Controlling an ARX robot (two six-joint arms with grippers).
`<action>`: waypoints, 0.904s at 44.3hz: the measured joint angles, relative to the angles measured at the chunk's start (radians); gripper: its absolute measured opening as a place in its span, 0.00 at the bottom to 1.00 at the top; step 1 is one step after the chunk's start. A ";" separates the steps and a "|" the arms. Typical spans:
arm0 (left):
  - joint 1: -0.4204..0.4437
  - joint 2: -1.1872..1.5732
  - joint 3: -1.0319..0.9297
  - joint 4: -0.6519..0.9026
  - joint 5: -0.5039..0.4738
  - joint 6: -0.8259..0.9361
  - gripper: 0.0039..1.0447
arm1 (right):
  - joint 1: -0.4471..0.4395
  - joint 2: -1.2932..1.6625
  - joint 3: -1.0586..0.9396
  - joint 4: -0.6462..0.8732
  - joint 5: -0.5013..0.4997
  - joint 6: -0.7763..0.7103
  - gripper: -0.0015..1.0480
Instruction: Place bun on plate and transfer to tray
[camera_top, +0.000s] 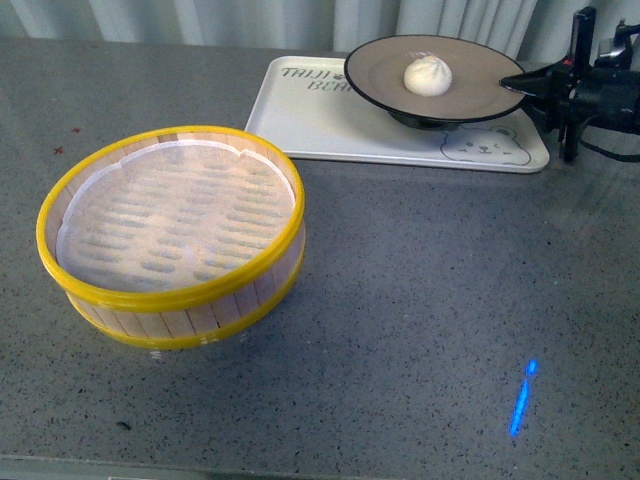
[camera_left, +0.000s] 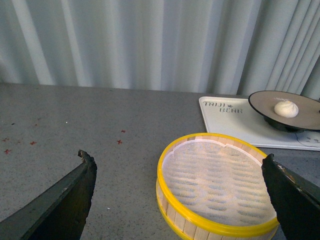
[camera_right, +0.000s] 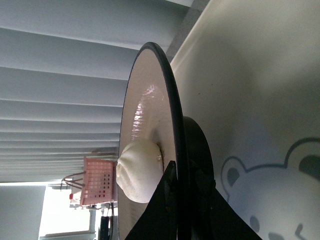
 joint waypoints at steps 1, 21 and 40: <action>0.000 0.000 0.000 0.000 0.000 0.000 0.94 | 0.002 0.010 0.022 -0.028 0.007 -0.009 0.03; 0.000 0.000 0.000 0.000 0.000 0.000 0.94 | 0.024 -0.011 0.068 -0.249 0.073 -0.157 0.40; 0.000 0.000 0.000 0.000 0.000 0.000 0.94 | 0.047 -0.433 -0.372 -0.274 0.531 -0.771 0.91</action>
